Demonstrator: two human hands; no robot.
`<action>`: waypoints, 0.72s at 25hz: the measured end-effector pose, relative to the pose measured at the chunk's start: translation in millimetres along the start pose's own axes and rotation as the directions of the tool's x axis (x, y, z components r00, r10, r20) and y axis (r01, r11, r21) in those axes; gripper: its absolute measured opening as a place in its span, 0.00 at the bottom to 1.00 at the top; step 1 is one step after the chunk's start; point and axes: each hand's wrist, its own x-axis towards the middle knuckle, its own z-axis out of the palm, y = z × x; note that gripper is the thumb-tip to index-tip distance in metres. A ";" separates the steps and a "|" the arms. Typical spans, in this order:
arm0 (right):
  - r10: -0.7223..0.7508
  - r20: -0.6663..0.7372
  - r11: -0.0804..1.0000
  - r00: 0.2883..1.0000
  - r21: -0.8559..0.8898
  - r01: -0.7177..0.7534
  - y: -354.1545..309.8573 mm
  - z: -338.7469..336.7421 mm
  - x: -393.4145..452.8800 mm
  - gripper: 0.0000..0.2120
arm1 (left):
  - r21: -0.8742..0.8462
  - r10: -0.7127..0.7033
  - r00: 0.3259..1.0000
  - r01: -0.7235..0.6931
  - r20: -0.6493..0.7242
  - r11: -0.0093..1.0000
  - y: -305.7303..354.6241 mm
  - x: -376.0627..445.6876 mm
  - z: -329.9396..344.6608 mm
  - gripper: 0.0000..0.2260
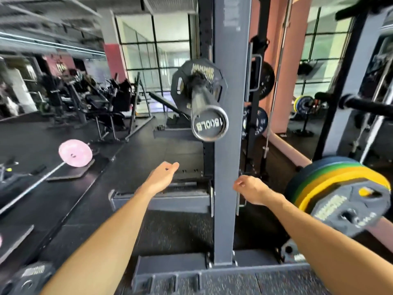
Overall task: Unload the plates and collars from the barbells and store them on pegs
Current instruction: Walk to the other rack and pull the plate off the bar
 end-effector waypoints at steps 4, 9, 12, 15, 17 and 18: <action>-0.128 -0.147 0.990 0.981 -0.072 0.118 -51.6 -75.3 34.1 0.13 | 0.002 0.118 0.985 -0.119 -0.129 0.993 60.5 33.8 -58.5 0.22; -0.239 -0.273 0.966 0.932 -0.162 0.201 -125.0 -152.4 55.3 0.21 | -0.062 0.198 0.957 -0.216 -0.213 0.974 120.1 62.9 -100.5 0.21; -0.280 -0.318 0.955 0.906 -0.193 0.227 -164.1 -184.1 70.5 0.26 | -0.080 0.205 0.955 -0.227 -0.214 0.971 149.6 79.5 -115.1 0.24; -0.228 -0.355 0.970 0.906 -0.164 0.180 -190.1 -197.4 94.3 0.30 | -0.092 0.200 0.963 -0.219 -0.181 0.971 168.8 94.7 -115.4 0.25; -0.181 -0.353 0.980 0.918 -0.143 0.139 -202.3 -198.5 103.9 0.29 | -0.115 0.195 0.966 -0.216 -0.167 0.970 176.9 99.5 -110.1 0.22; -0.158 -0.351 0.984 0.923 -0.131 0.119 -206.9 -197.2 107.1 0.29 | -0.128 0.195 0.968 -0.216 -0.160 0.968 179.8 101.7 -107.3 0.20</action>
